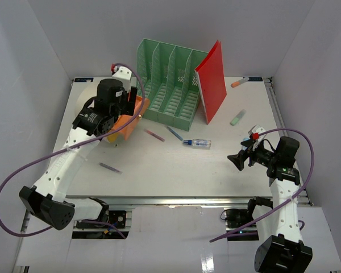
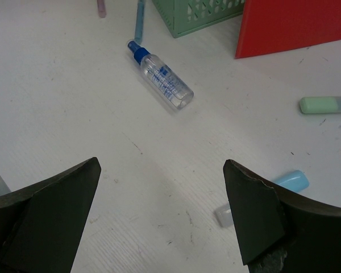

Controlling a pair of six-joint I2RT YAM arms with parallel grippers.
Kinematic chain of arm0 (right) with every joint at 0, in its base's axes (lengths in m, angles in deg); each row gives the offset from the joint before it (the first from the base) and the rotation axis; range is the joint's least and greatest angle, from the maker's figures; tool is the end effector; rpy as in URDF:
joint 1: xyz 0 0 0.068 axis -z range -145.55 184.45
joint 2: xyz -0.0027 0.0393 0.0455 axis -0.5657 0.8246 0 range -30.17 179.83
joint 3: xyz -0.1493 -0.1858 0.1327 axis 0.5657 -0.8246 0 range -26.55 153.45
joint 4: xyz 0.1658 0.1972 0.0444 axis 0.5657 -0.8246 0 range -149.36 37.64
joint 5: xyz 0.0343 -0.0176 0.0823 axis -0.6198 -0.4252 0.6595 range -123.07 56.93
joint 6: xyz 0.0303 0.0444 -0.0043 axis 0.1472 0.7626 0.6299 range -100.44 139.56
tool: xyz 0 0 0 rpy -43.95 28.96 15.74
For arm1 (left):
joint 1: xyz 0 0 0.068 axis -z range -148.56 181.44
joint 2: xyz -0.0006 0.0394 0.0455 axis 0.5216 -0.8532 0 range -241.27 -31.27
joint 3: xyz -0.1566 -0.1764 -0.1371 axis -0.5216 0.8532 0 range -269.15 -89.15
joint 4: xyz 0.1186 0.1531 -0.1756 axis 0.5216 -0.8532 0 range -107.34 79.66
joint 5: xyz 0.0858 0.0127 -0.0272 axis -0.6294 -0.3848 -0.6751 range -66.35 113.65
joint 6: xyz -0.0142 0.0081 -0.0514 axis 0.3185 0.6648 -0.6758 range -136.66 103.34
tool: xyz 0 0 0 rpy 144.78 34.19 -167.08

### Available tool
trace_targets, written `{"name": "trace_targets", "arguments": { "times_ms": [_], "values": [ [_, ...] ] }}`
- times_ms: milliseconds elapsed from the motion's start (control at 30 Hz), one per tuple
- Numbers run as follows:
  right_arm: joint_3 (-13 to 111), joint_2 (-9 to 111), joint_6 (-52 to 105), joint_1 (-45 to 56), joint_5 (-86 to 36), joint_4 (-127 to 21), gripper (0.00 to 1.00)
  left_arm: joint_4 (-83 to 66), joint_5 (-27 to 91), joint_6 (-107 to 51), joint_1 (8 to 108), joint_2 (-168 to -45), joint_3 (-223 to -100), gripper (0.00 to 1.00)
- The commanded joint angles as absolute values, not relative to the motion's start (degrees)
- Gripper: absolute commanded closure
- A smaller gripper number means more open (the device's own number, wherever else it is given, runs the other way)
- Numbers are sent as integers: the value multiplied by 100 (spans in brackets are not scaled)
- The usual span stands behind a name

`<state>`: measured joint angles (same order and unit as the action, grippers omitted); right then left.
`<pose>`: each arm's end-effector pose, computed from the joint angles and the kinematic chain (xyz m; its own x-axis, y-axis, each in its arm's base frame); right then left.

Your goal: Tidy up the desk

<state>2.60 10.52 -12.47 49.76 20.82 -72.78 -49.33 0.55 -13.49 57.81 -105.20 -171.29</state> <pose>0.1546 -0.0124 0.2452 -0.1648 -0.2791 -0.9460 -0.6993 0.7095 -0.0875 0.2503 -0.1085 0.4069 -0.4518 0.2809 -0.8468 0.1319 0.9597 0.2480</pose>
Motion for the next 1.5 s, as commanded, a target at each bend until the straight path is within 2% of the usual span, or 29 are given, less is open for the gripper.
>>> {"name": "trace_targets", "arguments": {
  "times_ms": [0, 133, 200, 367, 433, 567, 667, 700, 800, 1000, 1133, 1333, 1467],
  "values": [
    [246, 962, -1331, 4974, 2073, -7090, 5, -4884, 306, -1833, 5789, -9916, -17547, 17],
    [246, 1012, -1284, 4974, 1826, -7025, 5, -4836, 1227, -2352, 5789, -9145, -17414, 13],
    [366, 1185, -1135, 4965, 1434, -7058, 4, -4661, 2112, -2567, 5789, -8754, -16977, 10],
    [1154, 2098, -536, 4915, -522, -7403, 2, -4164, 3745, -3402, 5789, -7405, -15333, 8],
    [1514, 2584, -145, 4786, -1502, -7568, 10, -4046, 3999, -3747, 5789, -6969, -14767, 8],
    [1804, 3399, 544, 4364, -2479, -7645, 10, -3925, 4318, -4174, 5790, -6083, -13911, 7],
    [1498, 3538, 1105, 3684, -3341, -6924, 10, -3952, 4420, -4449, 5789, -5482, -13578, 2],
    [1462, 3677, 1217, 3319, -4059, -6778, 10, -3985, 4421, -4509, 5789, -5386, -13542, 2],
    [1573, 4162, 1548, 3120, -4749, -6580, 10, -4203, 4405, -4566, 5789, -5122, -13445, 2],
    [1825, 4725, 1861, 3126, -4810, -6500, 8, -4378, 4341, -4811, 5796, -4714, -13177, 2],
    [1914, 5045, 1912, 3179, -4597, -6484, 1, -4504, 4256, -4934, 5789, -4545, -13152, 2],
    [2002, 5427, 2036, 3361, -3999, -6501, 19, -4605, 4219, -5019, 5789, -4516, -13175, 2],
    [1954, 5562, 2053, 3579, -3697, -6461, 36, -4642, 4209, -5072, 5789, -4469, -13197, 2]
  ]
}}
